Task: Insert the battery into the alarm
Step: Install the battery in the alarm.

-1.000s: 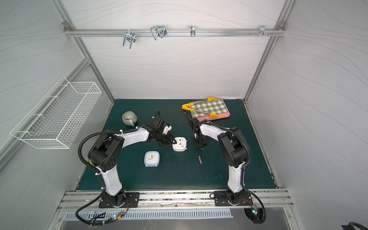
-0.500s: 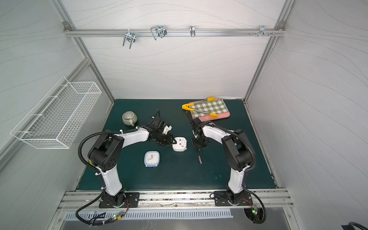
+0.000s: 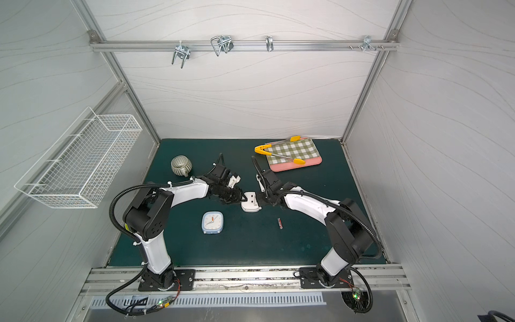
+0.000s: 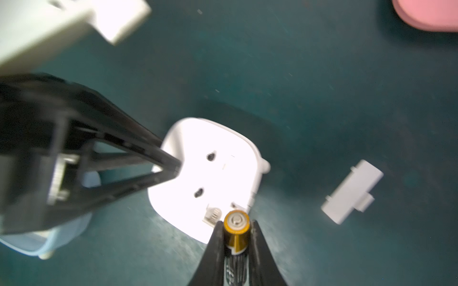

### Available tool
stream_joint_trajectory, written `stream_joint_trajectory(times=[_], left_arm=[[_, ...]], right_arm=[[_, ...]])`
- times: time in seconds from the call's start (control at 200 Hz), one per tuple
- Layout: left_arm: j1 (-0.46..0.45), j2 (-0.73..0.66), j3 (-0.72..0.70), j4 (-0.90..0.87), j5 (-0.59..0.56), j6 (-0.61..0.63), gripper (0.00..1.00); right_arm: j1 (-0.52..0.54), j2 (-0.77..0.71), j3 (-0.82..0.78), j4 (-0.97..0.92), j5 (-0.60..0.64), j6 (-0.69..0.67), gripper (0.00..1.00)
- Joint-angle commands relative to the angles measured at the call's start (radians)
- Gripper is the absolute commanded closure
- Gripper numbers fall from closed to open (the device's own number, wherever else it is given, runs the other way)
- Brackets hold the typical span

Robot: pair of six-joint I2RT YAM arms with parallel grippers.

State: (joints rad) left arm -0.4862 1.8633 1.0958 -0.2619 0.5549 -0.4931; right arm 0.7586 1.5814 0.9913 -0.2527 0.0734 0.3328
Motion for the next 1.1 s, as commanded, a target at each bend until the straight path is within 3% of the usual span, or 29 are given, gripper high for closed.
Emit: stream_joint_trajectory(times=[0.0,0.695,0.94,1.096], left_arm=[[-0.009,0.019,-0.010,0.006,-0.003,-0.001,0.59],[-0.009,0.013,-0.008,-0.003,-0.013,0.003,0.58],[-0.009,0.013,-0.010,-0.003,-0.013,0.002,0.58],[-0.009,0.014,-0.011,-0.003,-0.016,0.003,0.58]], right_arm=[[0.023,0.011,-0.009,0.150,0.087,0.064,0.87],[0.027,0.133,-0.079,0.310,0.068,0.153,0.89],[0.027,0.118,-0.102,0.306,0.060,0.184,0.84],[0.028,0.082,-0.132,0.284,0.037,0.234,0.73]])
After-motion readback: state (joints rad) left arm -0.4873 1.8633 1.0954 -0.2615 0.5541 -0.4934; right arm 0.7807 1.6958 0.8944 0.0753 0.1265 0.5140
